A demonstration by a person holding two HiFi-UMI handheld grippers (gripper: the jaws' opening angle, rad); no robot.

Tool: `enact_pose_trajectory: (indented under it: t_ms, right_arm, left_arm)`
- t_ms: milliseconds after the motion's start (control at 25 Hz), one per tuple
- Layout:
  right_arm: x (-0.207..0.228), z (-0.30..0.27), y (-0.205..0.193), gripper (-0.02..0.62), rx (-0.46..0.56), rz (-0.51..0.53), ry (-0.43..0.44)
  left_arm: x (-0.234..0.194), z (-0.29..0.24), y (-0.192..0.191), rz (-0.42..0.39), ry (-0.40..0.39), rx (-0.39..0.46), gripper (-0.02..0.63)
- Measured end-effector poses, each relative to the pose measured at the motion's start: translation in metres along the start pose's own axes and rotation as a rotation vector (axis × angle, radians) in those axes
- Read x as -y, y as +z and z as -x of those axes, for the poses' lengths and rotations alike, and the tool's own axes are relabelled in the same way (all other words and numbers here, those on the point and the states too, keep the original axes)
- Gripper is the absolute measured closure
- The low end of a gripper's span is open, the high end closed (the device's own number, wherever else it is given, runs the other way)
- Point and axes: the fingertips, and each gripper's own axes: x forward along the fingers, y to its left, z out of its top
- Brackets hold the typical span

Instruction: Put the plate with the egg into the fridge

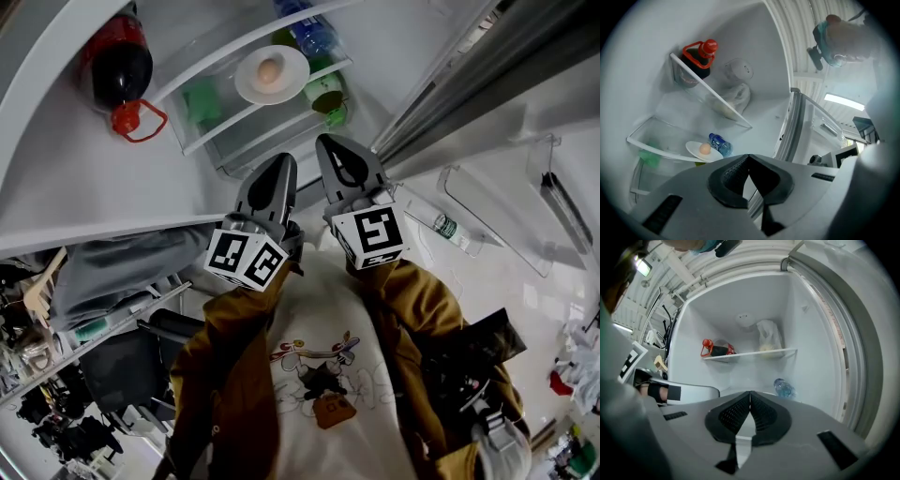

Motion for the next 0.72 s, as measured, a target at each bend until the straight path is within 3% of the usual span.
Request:
enact_pose_trajectory:
  t_ms: [320, 520, 720]
  right_arm:
    - [-0.024, 0.037, 0.016, 0.591, 0.043, -0.003, 0.058]
    - [-0.036, 0.045, 0.007, 0.591, 0.003, -0.004, 0.09]
    - [-0.038, 0.054, -0.004, 0.591, -0.049, 0.023, 0.103]
  left_arm:
    - [0.033, 0.027, -0.015, -0.023, -0.022, -0.057, 0.597]
    - [0.033, 0.037, -0.014, -0.035, 0.004, -0.06, 0.597]
    - [0.032, 0.045, -0.022, 0.019, 0.036, -0.086, 0.598]
